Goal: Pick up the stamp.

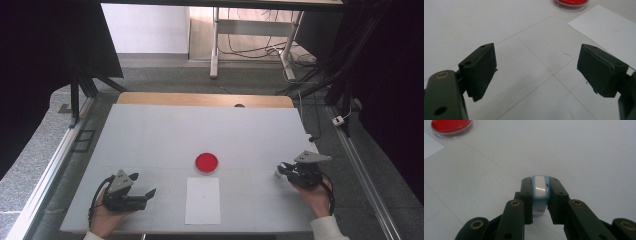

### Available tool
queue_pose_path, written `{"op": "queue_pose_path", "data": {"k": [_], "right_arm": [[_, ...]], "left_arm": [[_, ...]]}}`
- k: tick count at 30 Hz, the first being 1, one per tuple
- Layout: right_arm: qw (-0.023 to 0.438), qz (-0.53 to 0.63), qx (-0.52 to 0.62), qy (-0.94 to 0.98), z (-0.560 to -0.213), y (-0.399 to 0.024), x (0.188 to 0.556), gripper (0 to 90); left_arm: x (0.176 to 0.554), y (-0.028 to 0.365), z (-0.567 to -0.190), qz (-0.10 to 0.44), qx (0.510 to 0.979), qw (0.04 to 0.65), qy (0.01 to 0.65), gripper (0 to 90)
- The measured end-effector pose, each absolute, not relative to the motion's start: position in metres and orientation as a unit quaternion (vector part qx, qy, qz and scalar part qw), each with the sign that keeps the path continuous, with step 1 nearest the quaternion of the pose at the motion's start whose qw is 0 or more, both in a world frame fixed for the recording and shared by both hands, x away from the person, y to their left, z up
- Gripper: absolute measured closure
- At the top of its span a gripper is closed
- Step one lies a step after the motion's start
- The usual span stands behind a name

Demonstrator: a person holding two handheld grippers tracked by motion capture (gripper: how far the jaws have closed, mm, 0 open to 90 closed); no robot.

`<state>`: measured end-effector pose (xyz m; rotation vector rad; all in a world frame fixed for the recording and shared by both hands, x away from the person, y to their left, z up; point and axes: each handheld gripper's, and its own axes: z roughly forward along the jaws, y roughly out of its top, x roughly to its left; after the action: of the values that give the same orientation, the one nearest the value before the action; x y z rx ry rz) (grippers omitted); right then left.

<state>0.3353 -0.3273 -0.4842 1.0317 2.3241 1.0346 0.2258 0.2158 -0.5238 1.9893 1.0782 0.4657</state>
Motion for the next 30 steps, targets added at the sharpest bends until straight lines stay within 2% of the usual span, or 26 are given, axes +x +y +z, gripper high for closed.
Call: {"op": "queue_pose_path", "data": {"k": [30], "right_arm": [[0.195, 0.432, 0.345, 0.810, -0.465, -0.298, 0.325, 75.0]], "left_arm": [[0.226, 0.213, -0.524, 0.187, 0.790, 0.401, 0.424, 16.9]]}}
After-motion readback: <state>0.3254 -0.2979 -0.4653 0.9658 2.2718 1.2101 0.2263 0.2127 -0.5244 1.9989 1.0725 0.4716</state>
